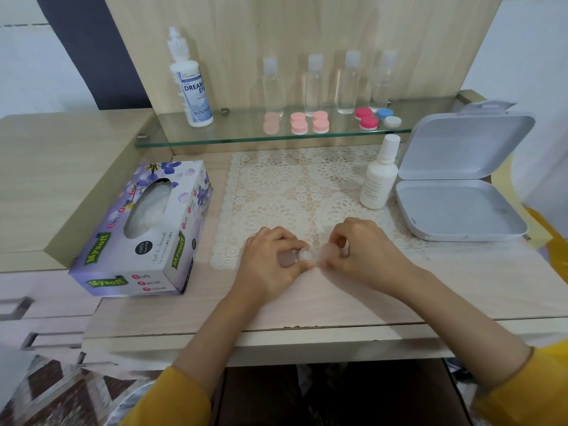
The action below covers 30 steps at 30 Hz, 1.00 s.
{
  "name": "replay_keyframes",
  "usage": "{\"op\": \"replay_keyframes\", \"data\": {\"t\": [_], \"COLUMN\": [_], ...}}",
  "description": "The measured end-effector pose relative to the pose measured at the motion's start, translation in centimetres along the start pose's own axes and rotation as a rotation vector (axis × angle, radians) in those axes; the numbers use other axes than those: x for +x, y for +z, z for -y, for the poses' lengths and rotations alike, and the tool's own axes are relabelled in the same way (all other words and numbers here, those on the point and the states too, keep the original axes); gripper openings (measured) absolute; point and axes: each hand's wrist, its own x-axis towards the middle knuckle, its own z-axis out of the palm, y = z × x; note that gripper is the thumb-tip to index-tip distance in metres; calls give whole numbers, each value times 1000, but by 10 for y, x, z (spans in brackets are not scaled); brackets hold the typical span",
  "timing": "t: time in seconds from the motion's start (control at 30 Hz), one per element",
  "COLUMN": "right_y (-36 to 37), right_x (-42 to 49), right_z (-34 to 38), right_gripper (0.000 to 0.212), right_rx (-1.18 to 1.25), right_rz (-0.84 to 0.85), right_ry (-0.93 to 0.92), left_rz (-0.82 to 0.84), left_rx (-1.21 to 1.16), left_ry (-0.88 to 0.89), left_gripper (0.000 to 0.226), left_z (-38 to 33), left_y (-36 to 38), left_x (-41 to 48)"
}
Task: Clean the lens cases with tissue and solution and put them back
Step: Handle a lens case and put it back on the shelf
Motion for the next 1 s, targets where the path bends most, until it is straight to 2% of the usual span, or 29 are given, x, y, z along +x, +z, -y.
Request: {"op": "replay_keyframes", "data": {"t": [0.1, 0.27, 0.4, 0.63, 0.8, 0.9, 1.0], "right_y": [1, -7, -13, -4, 0, 6, 14], "right_x": [0, 1, -1, -16, -17, -16, -16], "right_z": [0, -6, -17, -32, -33, -26, -21], "right_gripper": [16, 32, 31, 16, 45, 46, 42], "right_rx": [10, 21, 55, 47, 43, 67, 134], "right_rz": [-10, 15, -75, -113, -86, -126, -169], "right_ry": [-45, -127, -91, -10, 30, 19, 8], "left_rz": [7, 9, 1, -1, 6, 9, 17], "left_rx": [5, 9, 7, -3, -1, 4, 10], "left_ry": [-5, -5, -6, -32, -28, -26, -25], "left_gripper": [39, 37, 27, 27, 29, 35, 31], "left_z": [-1, -1, -1, -2, -3, -2, -2], "left_y": [0, -1, -2, -2, -2, -2, -2], "left_x": [0, 0, -1, -2, -2, -2, -2]}}
